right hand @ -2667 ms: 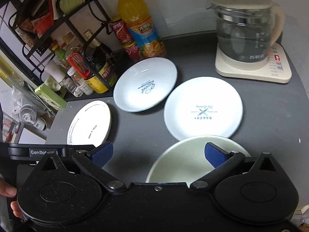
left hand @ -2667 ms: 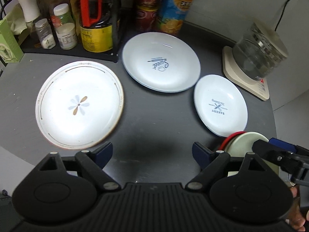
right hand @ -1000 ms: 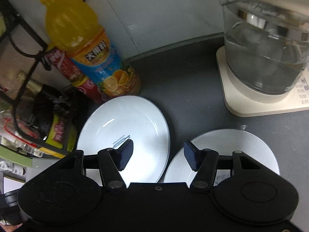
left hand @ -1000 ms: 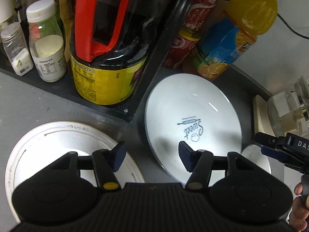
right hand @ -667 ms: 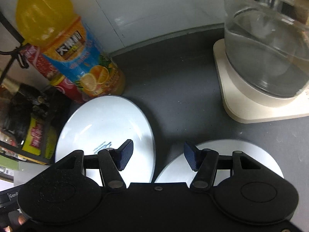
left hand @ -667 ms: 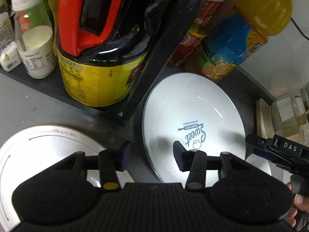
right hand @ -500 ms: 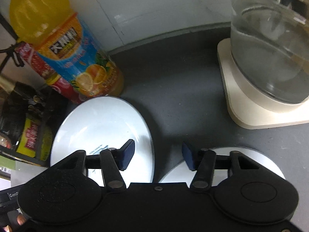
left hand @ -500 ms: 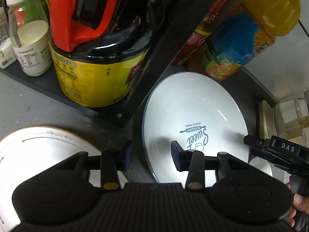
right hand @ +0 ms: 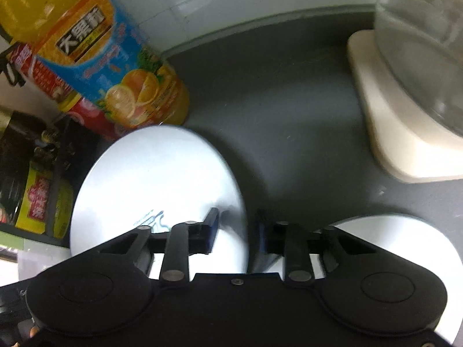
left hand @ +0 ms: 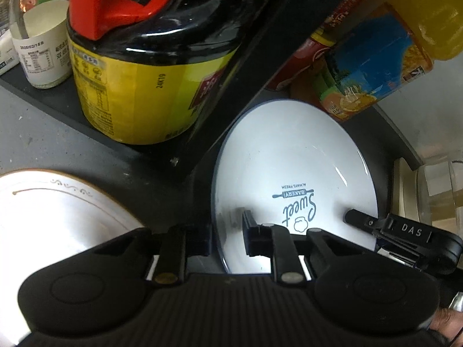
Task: Organize plates and bowls
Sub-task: 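Lift the 'Sweet' plate and carry it toward the gold-rimmed white plate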
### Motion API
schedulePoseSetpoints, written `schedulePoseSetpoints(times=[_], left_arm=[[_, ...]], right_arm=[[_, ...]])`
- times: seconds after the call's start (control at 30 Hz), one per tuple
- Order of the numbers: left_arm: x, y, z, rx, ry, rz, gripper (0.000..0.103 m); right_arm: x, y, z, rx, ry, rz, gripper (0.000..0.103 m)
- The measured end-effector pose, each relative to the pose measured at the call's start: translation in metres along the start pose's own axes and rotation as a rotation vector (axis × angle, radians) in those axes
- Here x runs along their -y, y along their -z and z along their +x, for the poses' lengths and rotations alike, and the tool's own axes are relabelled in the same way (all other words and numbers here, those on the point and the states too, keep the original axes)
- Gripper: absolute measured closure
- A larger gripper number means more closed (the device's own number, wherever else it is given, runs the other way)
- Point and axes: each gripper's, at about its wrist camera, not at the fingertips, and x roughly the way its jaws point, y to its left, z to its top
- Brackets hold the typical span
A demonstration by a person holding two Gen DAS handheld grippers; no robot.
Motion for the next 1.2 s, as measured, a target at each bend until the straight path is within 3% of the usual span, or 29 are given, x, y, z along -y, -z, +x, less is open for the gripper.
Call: schedulePoseSetpoints(times=[0.17,0.57,0.67,1.2], left_arm=[[-0.01,-0.004,-0.002,-0.026,0.027,-0.064,0.09],[-0.016,0.006,-0.027,0.007,0.04,-0.048,0.092],[-0.016,0.009,-0.035,0.014,0.057,-0.047,0.092],[-0.033,0.05,-0.089,0.053,0.072,-0.042,0.092]], right_arm=[[0.002,0.002,-0.002,-0.007,-0.024,-0.004,0.085],[0.006,0.012,-0.041,0.067,-0.134,-0.005,0.096],[0.002,0.019,-0.05,0.071,-0.112,-0.036,0.096],[-0.009,0.064,-0.101,0.13,-0.176,-0.084,0.095]])
